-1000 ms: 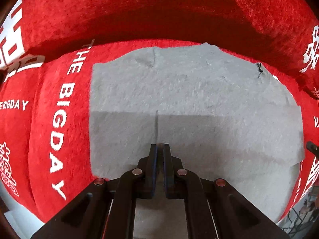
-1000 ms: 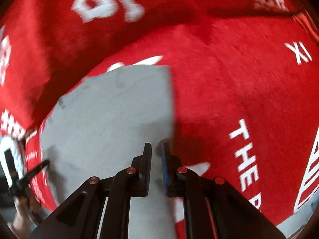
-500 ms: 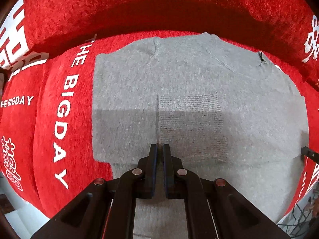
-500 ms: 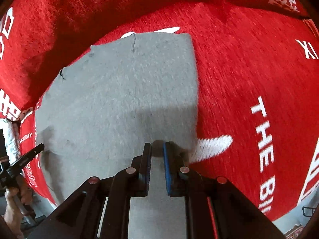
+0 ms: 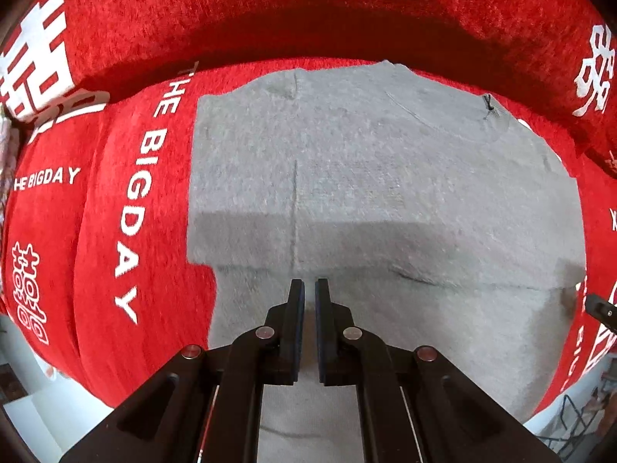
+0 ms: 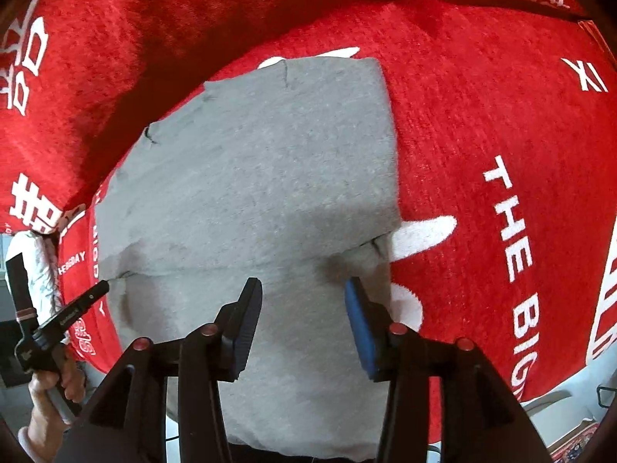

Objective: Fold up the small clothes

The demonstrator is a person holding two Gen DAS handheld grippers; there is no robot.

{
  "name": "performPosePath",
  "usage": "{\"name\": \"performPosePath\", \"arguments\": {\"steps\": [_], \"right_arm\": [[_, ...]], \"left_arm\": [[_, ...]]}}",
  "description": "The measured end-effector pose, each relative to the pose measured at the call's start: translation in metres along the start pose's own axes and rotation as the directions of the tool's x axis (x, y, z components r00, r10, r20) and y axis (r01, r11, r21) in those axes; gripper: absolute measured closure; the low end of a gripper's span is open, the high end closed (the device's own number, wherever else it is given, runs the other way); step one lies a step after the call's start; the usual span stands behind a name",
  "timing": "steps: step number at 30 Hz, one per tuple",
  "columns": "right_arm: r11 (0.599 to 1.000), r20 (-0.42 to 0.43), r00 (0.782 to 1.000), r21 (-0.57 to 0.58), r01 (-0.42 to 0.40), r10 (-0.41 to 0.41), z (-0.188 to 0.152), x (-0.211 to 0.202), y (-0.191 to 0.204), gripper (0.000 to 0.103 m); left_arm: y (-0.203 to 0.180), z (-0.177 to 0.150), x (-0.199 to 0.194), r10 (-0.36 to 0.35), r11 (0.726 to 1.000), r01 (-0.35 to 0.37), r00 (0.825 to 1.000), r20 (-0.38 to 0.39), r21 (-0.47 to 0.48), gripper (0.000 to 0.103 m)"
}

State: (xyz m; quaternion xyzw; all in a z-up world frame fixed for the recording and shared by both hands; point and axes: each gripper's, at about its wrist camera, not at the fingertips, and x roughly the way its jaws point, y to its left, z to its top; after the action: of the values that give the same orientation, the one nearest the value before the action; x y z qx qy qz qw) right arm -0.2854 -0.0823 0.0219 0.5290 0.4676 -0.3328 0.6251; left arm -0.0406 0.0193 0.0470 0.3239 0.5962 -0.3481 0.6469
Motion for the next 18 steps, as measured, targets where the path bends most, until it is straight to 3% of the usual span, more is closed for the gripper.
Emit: {"name": "performPosePath", "arguments": {"steps": [6, 8, 9, 10, 11, 18], "right_arm": [[1.000, 0.007, 1.000, -0.027, 0.003, -0.003, 0.003, -0.004, 0.007, 0.047], [0.999, 0.013, 1.000, -0.037, 0.001, -0.001, 0.005, -0.006, 0.010, 0.037], [0.999, 0.015, 1.000, -0.041, -0.001, 0.001, 0.005, -0.007, 0.012, 0.033], [0.999, 0.018, 1.000, -0.047, -0.004, 0.005, 0.005, -0.008, 0.014, 0.029], [0.999, 0.020, 1.000, -0.052, -0.005, 0.006, 0.005, -0.009, 0.016, 0.029], [0.996, 0.031, 1.000, -0.090, 0.008, -0.005, 0.000, -0.011, 0.026, 0.020]], "left_arm": [[-0.007, -0.006, -0.004, 0.023, 1.000, -0.023, 1.000, -0.006, 0.006, 0.096], [-0.011, -0.007, -0.007, 0.014, 1.000, -0.014, 1.000, 0.002, 0.004, 0.096], [-0.011, -0.007, -0.008, 0.013, 1.000, -0.013, 1.000, 0.003, 0.002, 0.076], [-0.012, -0.007, -0.009, 0.014, 1.000, -0.014, 1.000, 0.005, -0.002, 0.021], [-0.013, -0.007, -0.011, 0.026, 1.000, -0.026, 1.000, 0.007, -0.010, 0.000], [-0.019, -0.007, -0.022, 0.039, 0.999, -0.037, 0.998, 0.039, -0.034, 0.001]]}}
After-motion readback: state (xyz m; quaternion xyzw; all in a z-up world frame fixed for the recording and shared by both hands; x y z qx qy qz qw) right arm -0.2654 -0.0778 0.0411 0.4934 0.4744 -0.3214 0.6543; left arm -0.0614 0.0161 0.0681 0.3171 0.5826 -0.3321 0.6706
